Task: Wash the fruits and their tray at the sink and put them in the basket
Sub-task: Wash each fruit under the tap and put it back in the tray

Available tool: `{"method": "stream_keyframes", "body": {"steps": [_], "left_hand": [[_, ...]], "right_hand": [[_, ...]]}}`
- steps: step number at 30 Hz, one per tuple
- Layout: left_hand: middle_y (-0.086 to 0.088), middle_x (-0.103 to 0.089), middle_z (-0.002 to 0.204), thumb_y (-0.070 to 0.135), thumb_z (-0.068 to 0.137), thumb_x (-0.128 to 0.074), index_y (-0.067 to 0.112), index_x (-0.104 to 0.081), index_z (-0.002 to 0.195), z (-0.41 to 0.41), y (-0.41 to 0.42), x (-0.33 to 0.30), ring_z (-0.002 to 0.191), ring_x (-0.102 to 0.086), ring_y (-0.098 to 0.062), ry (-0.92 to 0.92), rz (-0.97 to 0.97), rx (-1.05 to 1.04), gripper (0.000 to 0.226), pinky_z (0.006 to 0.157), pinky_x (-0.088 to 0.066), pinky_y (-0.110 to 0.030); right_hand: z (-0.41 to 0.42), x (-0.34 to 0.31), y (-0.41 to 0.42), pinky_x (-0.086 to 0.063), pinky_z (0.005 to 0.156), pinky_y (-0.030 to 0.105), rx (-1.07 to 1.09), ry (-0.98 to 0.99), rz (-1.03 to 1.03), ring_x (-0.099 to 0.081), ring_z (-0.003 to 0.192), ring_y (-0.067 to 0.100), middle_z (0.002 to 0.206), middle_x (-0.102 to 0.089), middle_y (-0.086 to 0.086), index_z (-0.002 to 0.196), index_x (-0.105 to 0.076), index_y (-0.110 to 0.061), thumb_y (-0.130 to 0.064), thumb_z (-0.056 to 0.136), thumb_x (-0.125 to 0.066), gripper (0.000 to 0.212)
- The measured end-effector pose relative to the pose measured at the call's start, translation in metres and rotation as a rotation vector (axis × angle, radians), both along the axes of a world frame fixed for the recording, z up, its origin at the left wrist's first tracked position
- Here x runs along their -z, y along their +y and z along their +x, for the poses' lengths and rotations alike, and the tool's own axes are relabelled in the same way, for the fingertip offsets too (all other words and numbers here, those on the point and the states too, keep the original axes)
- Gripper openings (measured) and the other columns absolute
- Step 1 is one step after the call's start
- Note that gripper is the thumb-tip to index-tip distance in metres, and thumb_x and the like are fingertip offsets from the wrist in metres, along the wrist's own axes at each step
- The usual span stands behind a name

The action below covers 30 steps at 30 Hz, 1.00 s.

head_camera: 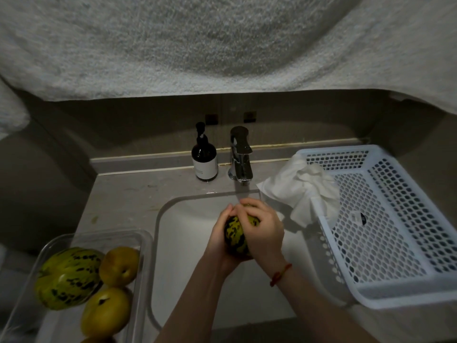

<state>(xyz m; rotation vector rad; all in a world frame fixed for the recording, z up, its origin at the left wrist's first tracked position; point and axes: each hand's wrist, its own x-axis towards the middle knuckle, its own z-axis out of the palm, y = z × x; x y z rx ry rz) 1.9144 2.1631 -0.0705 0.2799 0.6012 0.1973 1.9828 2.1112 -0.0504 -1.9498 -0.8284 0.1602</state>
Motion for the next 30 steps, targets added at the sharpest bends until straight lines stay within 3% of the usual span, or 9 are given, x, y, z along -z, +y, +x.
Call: {"method": "stream_keyframes", "body": {"steps": [4, 9, 13, 15, 18, 21, 23, 27, 30], "left_hand": [[-0.019, -0.071, 0.098, 0.05, 0.075, -0.056, 0.006, -0.074, 0.099, -0.001, 0.001, 0.005, 0.085, -0.071, -0.032, -0.01, -0.032, -0.058, 0.053, 0.071, -0.057, -0.042], [-0.02, -0.066, 0.115, 0.052, 0.078, -0.049, 0.006, -0.065, 0.117, 0.001, -0.001, 0.007, 0.094, -0.068, -0.034, -0.033, -0.065, -0.109, 0.062, 0.08, -0.054, -0.042], [-0.018, -0.07, 0.106, 0.049, 0.089, -0.042, 0.003, -0.071, 0.103, 0.007, 0.003, 0.005, 0.091, -0.07, -0.028, 0.097, 0.138, -0.136, 0.056, 0.072, -0.055, -0.035], [-0.015, -0.071, 0.106, 0.041, 0.092, -0.046, 0.009, -0.069, 0.104, 0.009, 0.009, 0.004, 0.091, -0.07, -0.024, 0.209, 0.324, -0.187, 0.041, 0.069, -0.055, -0.032], [-0.014, -0.069, 0.108, 0.037, 0.092, -0.052, 0.019, -0.069, 0.104, 0.01, 0.019, 0.0, 0.092, -0.07, -0.026, 0.308, 0.53, -0.168, 0.028, 0.067, -0.056, -0.032], [-0.015, -0.069, 0.111, 0.06, 0.087, -0.046, 0.018, -0.072, 0.108, 0.006, 0.019, -0.004, 0.096, -0.069, -0.029, 0.22, 0.273, 0.012, 0.054, 0.078, -0.055, -0.04], [-0.013, -0.071, 0.106, 0.065, 0.08, -0.047, 0.016, -0.076, 0.101, 0.003, 0.015, -0.002, 0.091, -0.07, -0.028, 0.156, 0.078, 0.078, 0.06, 0.079, -0.053, -0.039], [-0.014, -0.07, 0.109, 0.06, 0.081, -0.048, 0.013, -0.07, 0.108, 0.006, 0.006, 0.007, 0.104, -0.062, -0.028, 0.196, 0.053, 0.066, 0.058, 0.083, -0.05, -0.04], [-0.015, -0.072, 0.101, 0.055, 0.087, -0.045, 0.012, -0.071, 0.102, 0.009, 0.006, 0.01, 0.089, -0.069, -0.027, 0.22, 0.081, 0.079, 0.053, 0.072, -0.055, -0.037]], "right_hand": [[-0.004, -0.001, -0.005, -0.046, 0.084, 0.017, -0.02, 0.36, 0.23, -0.062, 0.094, -0.002, 0.092, -0.07, -0.015, 0.068, -0.07, -0.041, -0.013, 0.088, -0.06, 0.036], [0.006, 0.005, -0.008, -0.052, 0.087, 0.021, -0.067, 0.671, 0.281, -0.062, 0.105, 0.011, 0.11, -0.067, 0.0, 0.11, -0.063, -0.031, -0.012, 0.092, -0.056, 0.027], [0.004, 0.002, 0.006, -0.052, 0.089, 0.047, 0.37, 0.985, 0.197, -0.064, 0.094, 0.029, 0.087, -0.066, 0.004, 0.073, -0.066, -0.02, -0.029, 0.089, -0.055, 0.021], [0.001, 0.002, 0.009, -0.053, 0.088, 0.041, 0.358, 0.925, 0.215, -0.063, 0.095, 0.025, 0.089, -0.065, -0.001, 0.08, -0.066, -0.023, -0.031, 0.089, -0.055, 0.016], [-0.006, 0.006, 0.001, -0.048, 0.079, 0.01, 0.186, 0.543, 0.261, -0.059, 0.099, 0.006, 0.106, -0.064, -0.005, 0.099, -0.064, -0.032, -0.026, 0.089, -0.06, 0.012], [-0.002, 0.014, -0.005, -0.043, 0.089, 0.013, 0.014, 0.052, 0.226, -0.057, 0.103, 0.005, 0.114, -0.063, 0.002, 0.104, -0.069, -0.018, -0.027, 0.085, -0.055, 0.025], [0.006, 0.02, -0.003, -0.043, 0.094, 0.022, -0.088, -0.082, 0.213, -0.058, 0.104, 0.011, 0.109, -0.065, 0.001, 0.1, -0.071, -0.012, -0.027, 0.087, -0.048, 0.031], [0.012, 0.024, 0.006, -0.047, 0.094, 0.032, 0.17, 0.541, 0.15, -0.059, 0.105, 0.021, 0.101, -0.064, -0.002, 0.1, -0.069, -0.019, -0.023, 0.093, -0.049, 0.022], [0.012, 0.026, 0.007, -0.045, 0.092, 0.031, 0.269, 0.689, 0.006, -0.057, 0.101, 0.022, 0.101, -0.063, 0.0, 0.097, -0.067, -0.025, -0.025, 0.095, -0.047, 0.02]]}}
